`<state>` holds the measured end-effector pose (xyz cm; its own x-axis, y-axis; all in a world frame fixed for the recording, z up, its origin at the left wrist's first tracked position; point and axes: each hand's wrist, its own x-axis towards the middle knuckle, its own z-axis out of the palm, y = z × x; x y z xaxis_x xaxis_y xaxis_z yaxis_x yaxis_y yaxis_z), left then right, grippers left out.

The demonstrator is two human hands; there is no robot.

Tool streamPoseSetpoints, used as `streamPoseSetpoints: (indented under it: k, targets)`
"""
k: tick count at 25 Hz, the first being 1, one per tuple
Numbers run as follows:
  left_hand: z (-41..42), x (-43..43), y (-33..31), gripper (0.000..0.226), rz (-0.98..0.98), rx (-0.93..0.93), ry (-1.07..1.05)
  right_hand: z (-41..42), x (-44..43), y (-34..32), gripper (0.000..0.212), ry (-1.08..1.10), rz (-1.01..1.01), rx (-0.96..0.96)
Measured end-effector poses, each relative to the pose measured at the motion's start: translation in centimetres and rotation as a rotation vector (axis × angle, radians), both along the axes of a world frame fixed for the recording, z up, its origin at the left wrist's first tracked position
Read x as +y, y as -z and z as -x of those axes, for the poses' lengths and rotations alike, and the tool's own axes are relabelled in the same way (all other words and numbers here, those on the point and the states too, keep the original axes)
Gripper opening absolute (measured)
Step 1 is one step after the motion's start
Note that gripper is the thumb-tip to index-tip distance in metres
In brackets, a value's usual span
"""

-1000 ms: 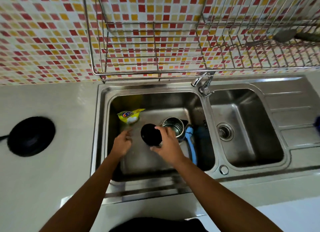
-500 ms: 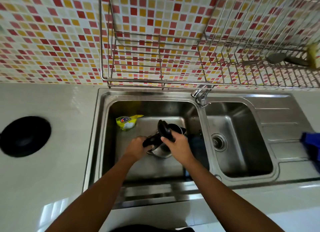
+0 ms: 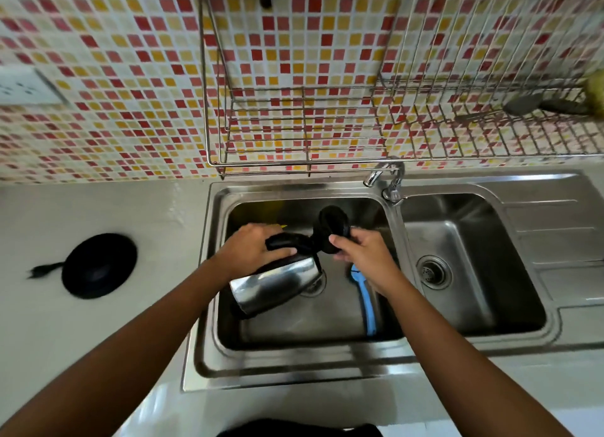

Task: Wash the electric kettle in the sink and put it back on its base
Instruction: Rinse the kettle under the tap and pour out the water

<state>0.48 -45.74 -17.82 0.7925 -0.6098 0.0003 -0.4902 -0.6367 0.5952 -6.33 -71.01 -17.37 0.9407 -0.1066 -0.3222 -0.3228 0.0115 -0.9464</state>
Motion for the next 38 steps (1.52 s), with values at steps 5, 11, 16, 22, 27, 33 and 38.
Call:
streamPoseSetpoints:
  k: [5,11,16,22,27,33,38]
  targets:
    - [-1.3,-0.2,-2.6,0.036,-0.133,-0.023,0.043,-0.1,0.5,0.5,0.02,0.077,-0.059,0.014]
    - [-2.4,-1.8,-3.7,0.047,-0.339,-0.025,0.087,0.4,0.3,0.8,0.02,0.09,-0.15,0.092]
    - [-2.8,-3.4,-4.5,0.05,-0.502,-0.074,0.153,0.8,0.2,1.5,0.02,0.109,-0.17,0.143]
    - [-3.1,-5.3,-5.9,0.05,-0.65,-0.143,0.225,1.2,0.4,2.0,0.018,0.129,-0.198,0.17]
    - [-3.4,-7.3,-6.9,0.048,-0.759,-0.19,0.3,1.3,0.2,2.3,0.019,0.167,-0.225,0.182]
    - [-3.6,-9.5,-7.5,0.048,-0.836,-0.202,0.351,1.5,-0.2,2.7,0.019,0.221,-0.23,0.18]
    - [-3.2,-11.6,-8.2,0.046,-0.893,-0.197,0.386,2.1,-0.2,3.5,0.02,0.264,-0.246,0.204]
